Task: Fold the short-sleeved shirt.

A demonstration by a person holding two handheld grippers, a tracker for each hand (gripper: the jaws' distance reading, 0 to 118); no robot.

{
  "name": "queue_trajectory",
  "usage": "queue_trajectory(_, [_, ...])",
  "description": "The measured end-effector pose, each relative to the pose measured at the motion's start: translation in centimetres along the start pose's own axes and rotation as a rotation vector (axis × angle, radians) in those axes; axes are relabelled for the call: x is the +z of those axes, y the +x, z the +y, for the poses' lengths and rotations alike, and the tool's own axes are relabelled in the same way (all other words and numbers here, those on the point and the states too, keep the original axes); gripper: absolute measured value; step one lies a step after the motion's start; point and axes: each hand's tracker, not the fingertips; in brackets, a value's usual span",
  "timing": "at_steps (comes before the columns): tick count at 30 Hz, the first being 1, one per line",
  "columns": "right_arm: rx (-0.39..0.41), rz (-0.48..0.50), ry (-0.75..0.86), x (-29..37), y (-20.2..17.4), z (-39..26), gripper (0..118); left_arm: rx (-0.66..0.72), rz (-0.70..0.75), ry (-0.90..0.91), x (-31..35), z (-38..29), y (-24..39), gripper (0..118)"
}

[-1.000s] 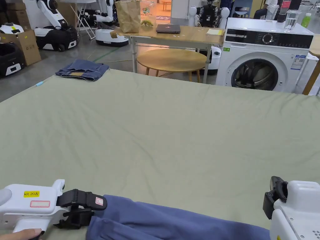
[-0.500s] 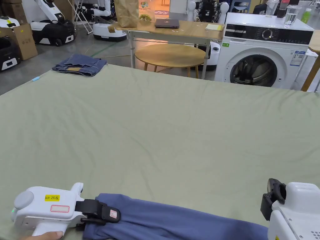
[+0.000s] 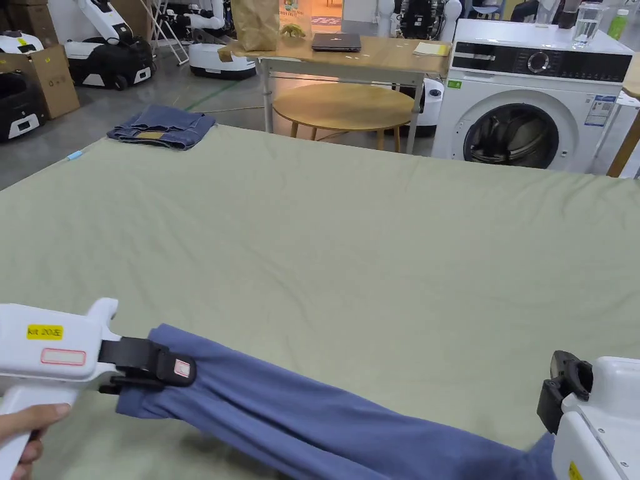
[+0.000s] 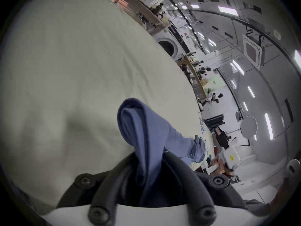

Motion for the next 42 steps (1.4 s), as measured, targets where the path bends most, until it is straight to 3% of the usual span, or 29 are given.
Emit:
queue_trajectory(7, [0.01, 0.024, -0.006, -1.0, 0.5, -0.6, 0, -0.039, 0.22, 0.008, 3.7, 0.1, 1.9, 4])
queue_trajectory(11, [0.004, 0.035, -0.01, -1.3, 0.5, -0.8, 0, -0.051, 0.184, -0.013, 2.7, -1.0, 4.3, 4])
queue_trajectory(15, [0.005, 0.045, -0.016, -1.4, 0.5, -1.0, 0, -0.069, 0.041, -0.054, 0.8, -1.7, 7.0, 4])
queue_trajectory(19, [0.013, 0.046, -0.022, -1.3, 0.6, -1.3, 0, -0.064, -0.105, -0.134, -3.0, -2.2, 9.7, 4])
queue_trajectory(22, [0.006, 0.044, -0.031, -1.2, 0.9, -1.7, 0, -0.095, -0.107, -0.21, -7.4, -2.6, 11.7, 4])
queue_trajectory(31, [-0.006, 0.01, -0.057, -0.4, 2.6, -2.5, 0, -0.106, 0.114, -0.365, -20.6, -3.8, 13.2, 4])
queue_trajectory(37, [-0.027, -0.015, -0.073, 0.0, 3.8, -2.9, 0, -0.134, 0.207, -0.357, -23.5, -5.0, 13.4, 4])
queue_trajectory(39, [-0.029, -0.022, -0.078, 0.0, 3.9, -2.9, 0, -0.138, 0.214, -0.353, -23.4, -5.1, 13.6, 16])
queue_trajectory(42, [-0.031, -0.024, -0.081, 0.0, 4.0, -2.9, 0, -0.074, 0.107, -0.356, -22.5, -5.0, 13.2, 61])
